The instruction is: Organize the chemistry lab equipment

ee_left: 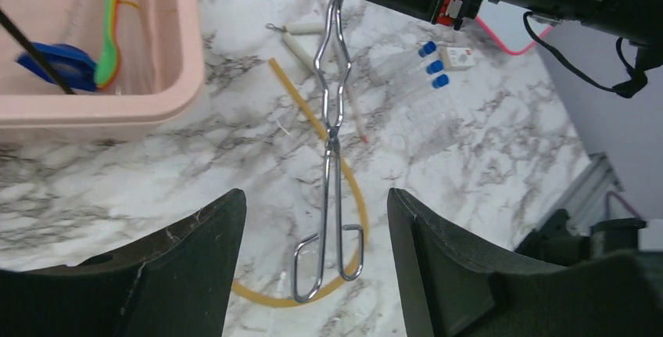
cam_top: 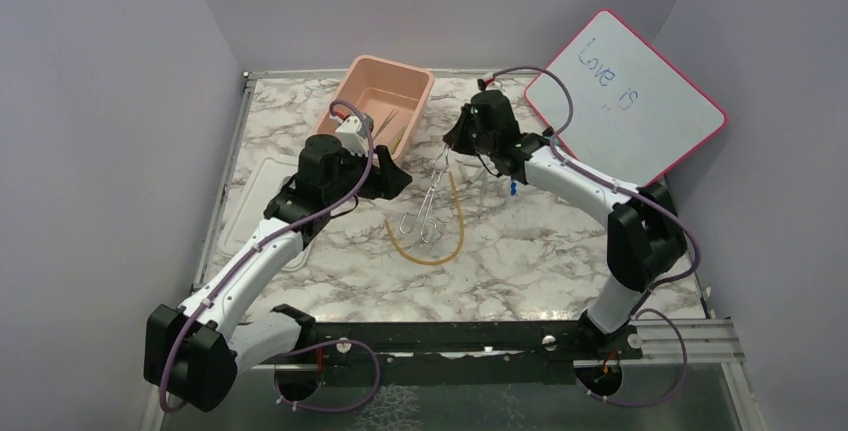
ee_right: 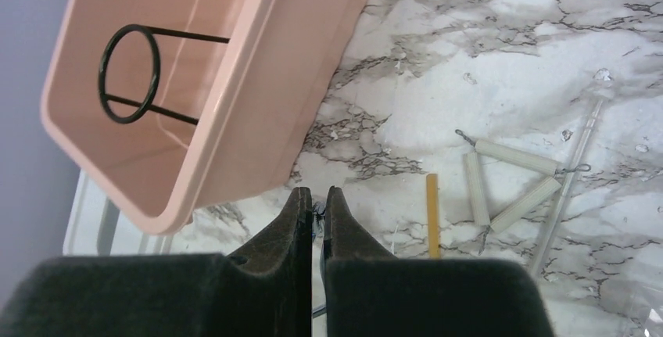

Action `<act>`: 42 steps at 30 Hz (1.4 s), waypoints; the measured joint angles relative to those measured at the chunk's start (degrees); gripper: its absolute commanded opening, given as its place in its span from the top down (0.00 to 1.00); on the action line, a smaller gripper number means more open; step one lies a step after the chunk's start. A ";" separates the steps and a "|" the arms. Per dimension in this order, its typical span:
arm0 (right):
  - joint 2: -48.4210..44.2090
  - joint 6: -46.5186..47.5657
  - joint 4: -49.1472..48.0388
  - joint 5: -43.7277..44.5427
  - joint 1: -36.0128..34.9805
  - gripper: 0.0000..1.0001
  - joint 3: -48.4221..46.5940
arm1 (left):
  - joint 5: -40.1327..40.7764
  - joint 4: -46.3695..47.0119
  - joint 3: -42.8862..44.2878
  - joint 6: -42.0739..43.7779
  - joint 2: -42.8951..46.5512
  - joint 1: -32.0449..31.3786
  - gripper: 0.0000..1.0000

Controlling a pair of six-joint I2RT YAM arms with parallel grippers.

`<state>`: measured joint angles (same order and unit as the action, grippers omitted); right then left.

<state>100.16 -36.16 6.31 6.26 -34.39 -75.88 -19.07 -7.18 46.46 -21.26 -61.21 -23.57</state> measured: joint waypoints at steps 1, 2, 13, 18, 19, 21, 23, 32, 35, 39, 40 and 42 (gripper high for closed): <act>-1.25 -0.02 -0.31 -0.42 0.02 0.99 0.87 | -0.13 0.33 -0.15 -1.68 -0.15 -0.35 0.30; -2.34 -0.02 -0.50 -0.92 0.02 0.99 1.70 | -0.09 0.92 -0.46 -3.39 -0.39 -1.20 0.30; -11.41 -2.01 -3.19 -9.27 0.00 0.99 11.56 | 0.04 4.57 -0.83 -10.23 -9.66 -11.58 0.41; -13.84 -3.34 -4.74 -11.50 0.00 0.99 13.60 | 0.13 4.52 -0.83 -13.33 -12.72 -12.24 0.52; -14.12 -3.52 -5.09 -11.91 0.00 0.99 13.73 | 0.07 4.61 -0.83 -13.66 -12.72 -12.35 0.56; -14.64 -4.11 -5.97 -12.61 0.00 0.99 14.03 | -0.33 5.42 -0.83 -14.43 -12.72 -12.57 0.66; -14.95 -4.55 -6.71 -13.22 0.02 0.99 14.32 | -1.40 6.45 -0.83 -15.32 -12.72 -12.68 0.75; -18.47 -6.78 -8.35 -13.84 0.02 0.62 16.98 | -3.93 8.37 -0.85 -16.59 -12.37 -12.57 1.00; -21.40 -6.78 -8.44 -13.40 0.02 0.51 17.99 | -3.93 7.02 -0.70 -14.62 -10.78 -12.90 1.00; -27.36 -5.77 -8.41 -11.21 0.02 0.46 18.32 | -2.91 1.90 2.86 -10.69 -9.44 -12.94 1.00; -28.72 -5.70 -8.37 -10.73 0.02 0.46 18.38 | -2.23 0.50 4.28 -9.60 -9.29 -12.94 1.00; -32.50 -5.33 -8.46 -8.94 0.02 0.46 19.06 | -0.33 -2.58 7.63 -7.43 -9.22 -12.94 1.00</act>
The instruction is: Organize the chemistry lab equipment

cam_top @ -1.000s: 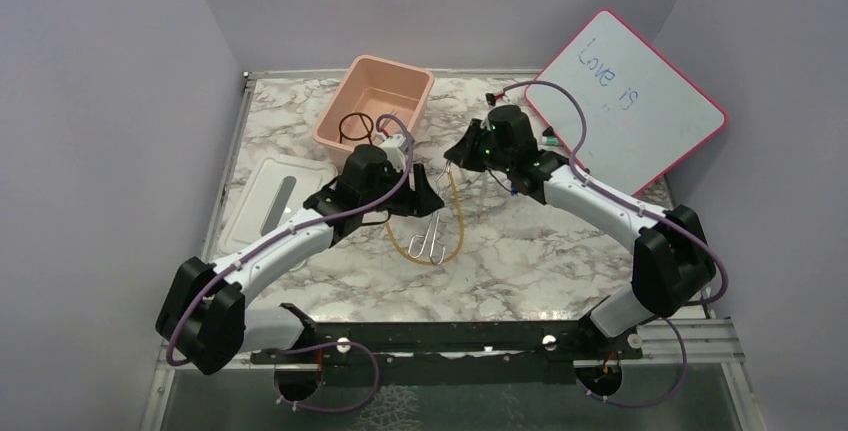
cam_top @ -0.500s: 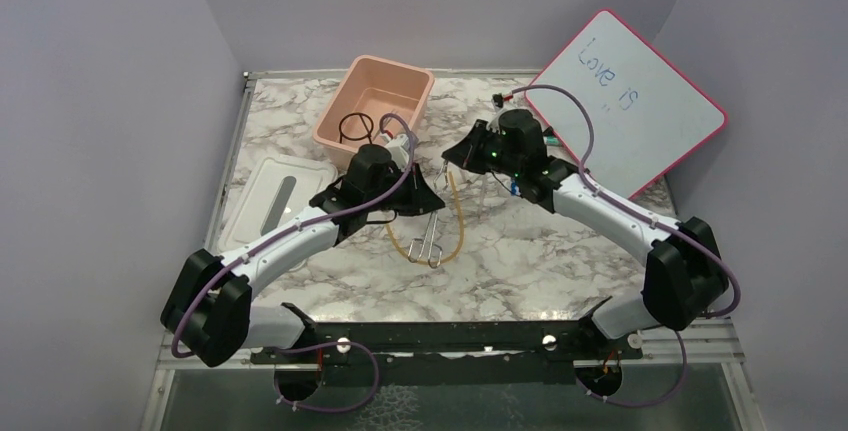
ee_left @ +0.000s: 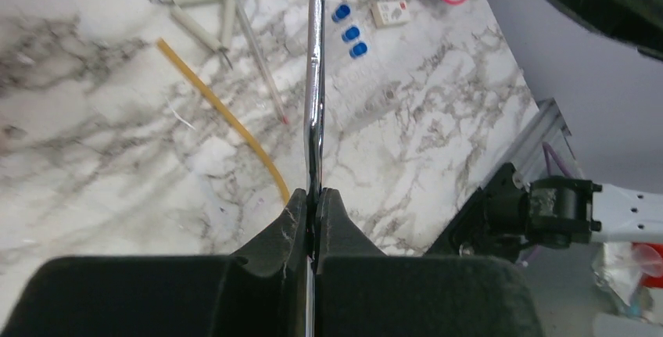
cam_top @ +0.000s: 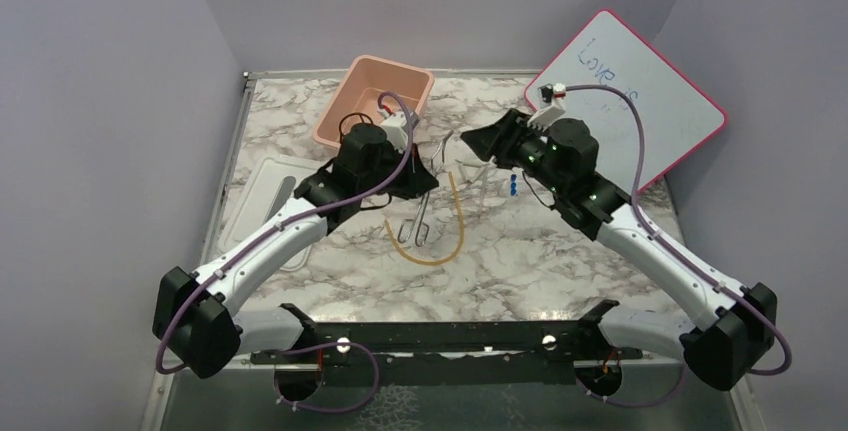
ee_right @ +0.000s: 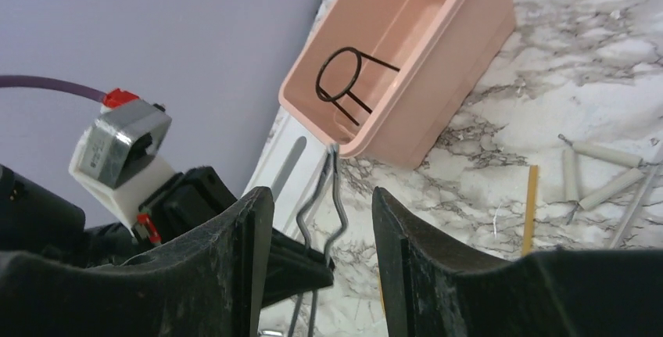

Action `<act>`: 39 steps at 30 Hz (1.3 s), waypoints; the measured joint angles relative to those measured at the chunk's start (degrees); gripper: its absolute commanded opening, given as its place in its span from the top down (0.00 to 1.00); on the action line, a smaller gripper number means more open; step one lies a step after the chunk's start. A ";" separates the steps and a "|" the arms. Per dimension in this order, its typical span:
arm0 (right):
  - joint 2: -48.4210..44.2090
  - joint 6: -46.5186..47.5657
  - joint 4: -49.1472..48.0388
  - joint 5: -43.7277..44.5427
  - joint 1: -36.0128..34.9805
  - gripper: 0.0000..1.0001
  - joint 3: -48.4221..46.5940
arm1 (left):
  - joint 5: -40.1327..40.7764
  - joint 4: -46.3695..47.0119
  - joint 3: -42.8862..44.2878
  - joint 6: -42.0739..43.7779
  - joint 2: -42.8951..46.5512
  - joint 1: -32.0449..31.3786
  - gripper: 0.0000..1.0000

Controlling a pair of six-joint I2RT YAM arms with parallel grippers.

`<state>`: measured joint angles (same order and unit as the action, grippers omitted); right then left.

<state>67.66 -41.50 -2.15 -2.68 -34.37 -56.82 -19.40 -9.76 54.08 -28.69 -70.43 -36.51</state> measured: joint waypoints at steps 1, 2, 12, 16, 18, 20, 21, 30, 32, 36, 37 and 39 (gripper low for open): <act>-1.44 0.04 0.00 0.55 0.00 0.46 0.42 | 1.36 -1.81 2.14 1.33 0.00 0.00 1.00; -3.39 0.13 -0.13 1.22 0.00 0.46 1.25 | 2.54 -3.15 3.91 2.27 0.00 0.00 1.00; -14.53 -3.17 0.52 2.32 0.00 0.46 10.54 | 14.27 -16.26 31.21 12.33 -5.88 1.81 1.00; -16.35 -4.68 0.61 1.53 0.00 0.46 12.46 | 14.23 -17.90 38.34 15.87 -10.80 5.99 1.00; -16.61 -5.27 0.61 1.18 0.00 0.46 12.74 | 12.98 -18.49 41.00 17.53 -13.90 9.35 1.00; -16.70 -5.68 0.72 0.85 0.00 0.46 12.87 | 11.19 -19.23 44.39 19.76 -18.10 13.11 1.00; -16.70 -5.79 0.74 0.76 0.00 0.46 12.87 | 11.08 -19.23 44.65 20.00 -20.02 14.56 1.00; -16.59 -6.45 1.27 0.70 0.00 0.46 13.31 | 6.71 -22.18 55.87 22.38 -39.47 20.41 1.00; -16.04 -6.56 1.33 0.68 0.00 0.46 13.62 | 6.05 -22.88 57.77 22.34 -43.12 20.39 1.00; -14.08 -7.02 1.66 0.48 0.00 0.47 13.62 | 3.63 -23.80 60.63 22.03 -48.54 20.37 1.00; -13.81 -7.15 1.81 0.44 0.00 0.47 13.66 | 3.10 -23.78 60.76 22.05 -49.18 20.37 1.00; -13.66 -7.43 1.86 0.44 0.00 0.47 13.97 | 2.69 -24.00 60.54 22.12 -50.07 20.37 1.00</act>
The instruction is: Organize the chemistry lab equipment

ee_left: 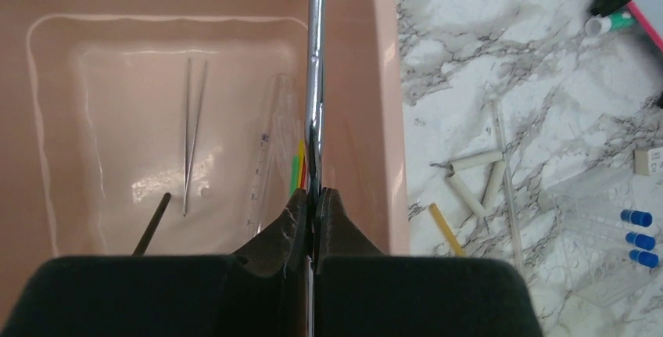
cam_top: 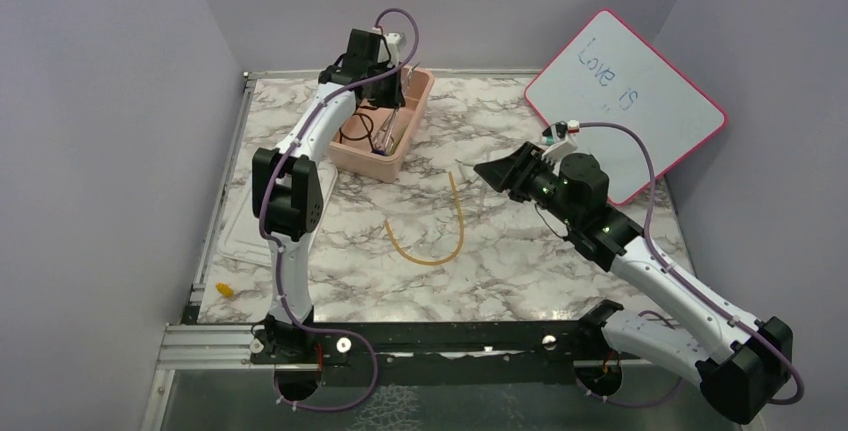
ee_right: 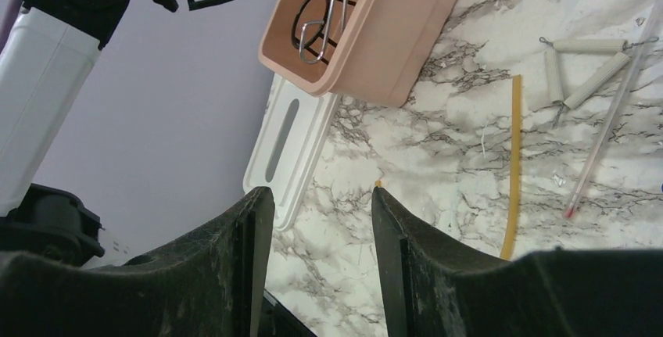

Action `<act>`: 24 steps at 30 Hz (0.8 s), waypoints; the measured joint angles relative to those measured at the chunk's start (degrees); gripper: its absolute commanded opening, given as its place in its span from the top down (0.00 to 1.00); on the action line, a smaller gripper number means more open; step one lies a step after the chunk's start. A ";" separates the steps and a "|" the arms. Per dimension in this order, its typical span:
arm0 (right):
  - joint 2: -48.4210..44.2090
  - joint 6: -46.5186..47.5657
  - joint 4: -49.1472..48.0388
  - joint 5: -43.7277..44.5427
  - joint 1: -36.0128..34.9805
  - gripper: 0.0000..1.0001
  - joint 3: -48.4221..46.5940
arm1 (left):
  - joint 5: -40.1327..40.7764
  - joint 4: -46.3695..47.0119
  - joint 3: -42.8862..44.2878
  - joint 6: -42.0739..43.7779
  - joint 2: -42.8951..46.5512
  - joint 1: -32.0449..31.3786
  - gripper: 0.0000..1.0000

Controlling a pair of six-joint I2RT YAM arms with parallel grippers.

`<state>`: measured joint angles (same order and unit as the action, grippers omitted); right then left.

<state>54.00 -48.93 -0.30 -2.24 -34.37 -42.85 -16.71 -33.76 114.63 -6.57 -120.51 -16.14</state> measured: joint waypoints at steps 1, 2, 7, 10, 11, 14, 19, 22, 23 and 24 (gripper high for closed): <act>0.00 -0.13 0.02 0.00 0.00 0.47 0.09 | 0.04 0.00 -0.85 0.04 -0.07 -0.02 1.00; 0.00 -0.15 0.04 0.00 0.00 0.47 0.13 | 0.09 -0.13 -1.62 0.11 -0.07 -0.02 1.00; 0.42 -0.15 0.00 0.00 0.00 0.47 0.11 | 0.66 -0.46 -4.50 0.02 -1.01 -0.02 1.00; 1.16 -0.24 0.07 -0.02 0.00 0.47 0.13 | 0.68 -0.46 -4.50 -0.24 -2.67 -0.02 0.96; 1.22 -0.35 0.09 -0.02 0.00 0.47 0.13 | 0.66 -0.46 -4.50 -0.26 -3.37 0.00 0.94; 1.20 -0.55 0.13 -0.02 0.00 0.47 0.17 | 0.66 -0.46 -4.50 -0.55 -4.72 0.00 0.88; 1.20 -0.55 0.15 0.00 0.00 0.47 0.17 | 0.63 -0.61 -4.04 -1.27 -5.90 0.00 0.77; 1.20 -0.55 0.15 0.00 0.00 0.47 0.17 | 0.63 -0.79 -2.38 -1.53 -6.64 0.00 0.73; 1.20 -0.55 0.15 0.00 0.00 0.47 0.17 | 0.63 -0.92 -1.88 -1.57 -6.71 0.00 0.73; 1.20 -0.55 0.15 0.00 0.00 0.47 0.17 | 0.63 -1.11 -1.42 -1.68 -6.71 0.00 0.72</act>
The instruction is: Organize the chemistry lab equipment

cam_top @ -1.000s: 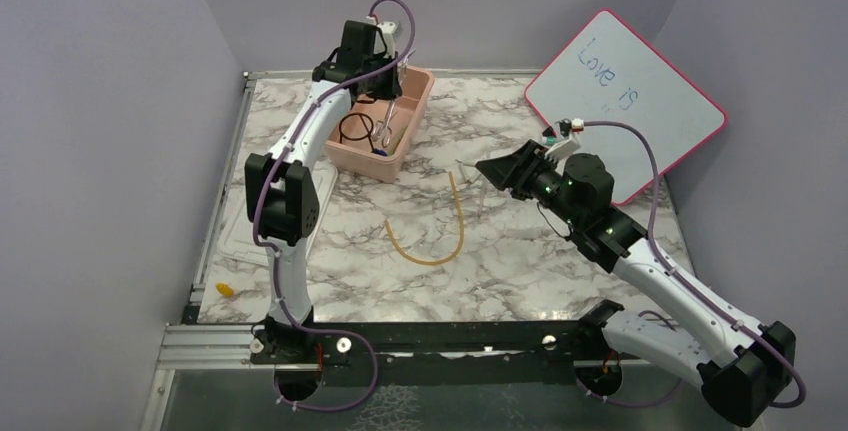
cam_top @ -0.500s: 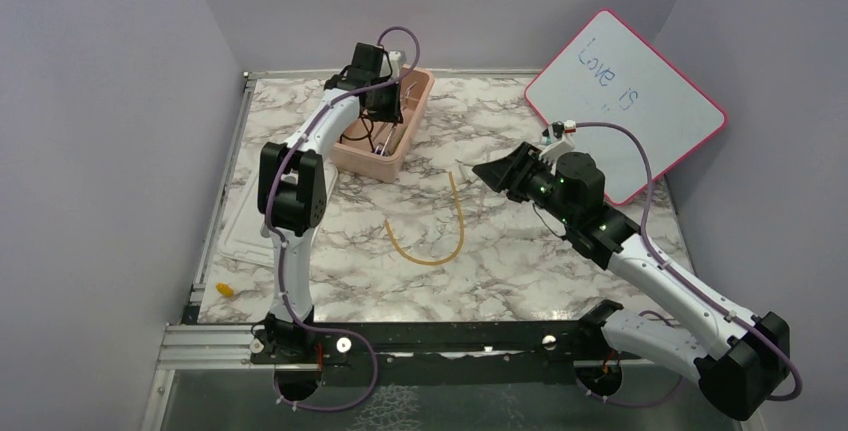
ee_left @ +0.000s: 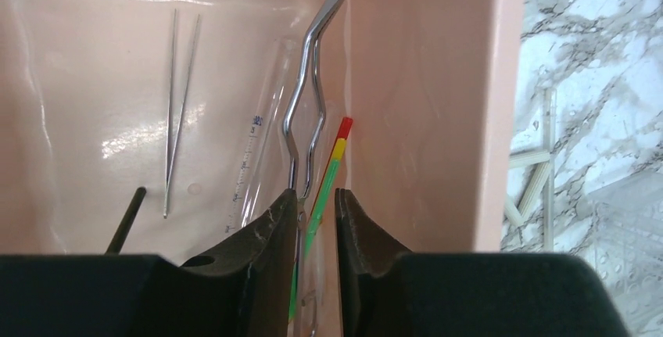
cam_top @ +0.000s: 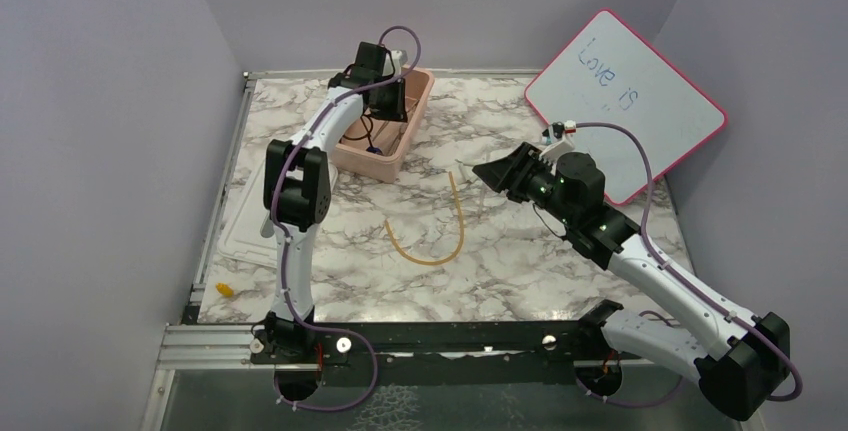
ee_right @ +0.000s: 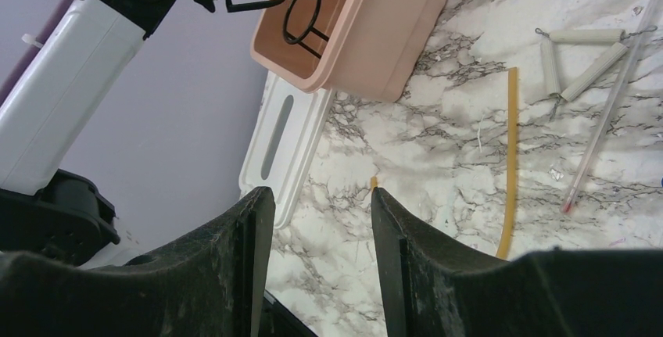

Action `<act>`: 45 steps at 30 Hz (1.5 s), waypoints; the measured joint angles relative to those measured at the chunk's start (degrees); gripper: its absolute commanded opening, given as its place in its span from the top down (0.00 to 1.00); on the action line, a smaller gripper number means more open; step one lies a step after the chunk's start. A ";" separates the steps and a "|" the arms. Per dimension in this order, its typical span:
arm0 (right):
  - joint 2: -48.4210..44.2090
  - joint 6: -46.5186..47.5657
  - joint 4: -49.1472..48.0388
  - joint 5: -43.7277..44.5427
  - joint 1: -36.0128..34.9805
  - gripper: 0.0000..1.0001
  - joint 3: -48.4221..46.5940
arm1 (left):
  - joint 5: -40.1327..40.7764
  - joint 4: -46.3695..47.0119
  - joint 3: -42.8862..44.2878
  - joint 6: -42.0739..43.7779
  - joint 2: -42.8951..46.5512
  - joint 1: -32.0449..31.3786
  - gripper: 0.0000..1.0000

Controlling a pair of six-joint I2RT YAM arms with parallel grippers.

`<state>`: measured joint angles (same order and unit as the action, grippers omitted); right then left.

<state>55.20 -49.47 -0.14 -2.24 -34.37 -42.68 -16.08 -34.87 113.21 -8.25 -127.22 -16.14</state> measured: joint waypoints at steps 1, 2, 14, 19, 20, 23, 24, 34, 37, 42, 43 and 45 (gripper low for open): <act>0.00 0.00 0.00 0.00 0.00 0.47 0.00 | 0.00 -0.17 0.44 -0.04 0.00 0.00 0.71; 0.00 0.00 0.00 0.00 0.00 0.47 0.00 | 0.00 -0.13 0.90 -0.11 0.00 0.00 0.70; 0.00 0.04 0.98 0.35 0.00 0.47 0.09 | 1.68 -1.33 0.26 -0.96 9.60 -0.44 0.48; 0.00 0.22 3.30 1.79 0.00 0.47 0.11 | 5.03 -0.66 -4.72 -1.81 20.92 -3.96 0.48; 0.00 0.24 3.50 2.05 0.00 0.47 0.11 | 5.31 -0.17 -5.81 -2.19 22.58 -5.07 0.48; -0.55 0.46 5.14 4.87 0.00 0.48 0.11 | 6.23 1.66 -10.69 -4.15 27.12 -8.90 0.48; -1.05 0.52 6.03 6.21 0.00 0.48 0.11 | 6.27 2.60 -12.68 -5.46 28.22 -10.32 0.48; -9.57 0.94 13.81 20.50 0.00 0.48 0.70 | 7.72 8.59 -19.34 -15.87 26.58 -15.76 0.47; -10.86 0.92 15.32 22.84 0.00 0.48 0.74 | 8.96 10.78 -19.32 -18.16 23.89 -17.86 0.47; -11.56 0.87 17.03 25.03 0.00 0.48 1.01 | 11.98 12.22 -18.58 -20.35 16.33 -20.68 0.47; -11.58 0.87 17.20 25.24 0.00 0.48 1.05 | 12.87 12.15 -18.32 -20.57 14.97 -20.94 0.48; -11.63 0.87 17.55 25.57 0.00 0.48 1.07 | 14.69 12.28 -17.94 -21.11 12.20 -21.53 0.48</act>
<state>43.57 -48.60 17.41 23.33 -34.37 -41.60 -1.39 -22.59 95.26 -29.36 -115.02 -37.67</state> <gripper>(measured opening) 0.518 0.525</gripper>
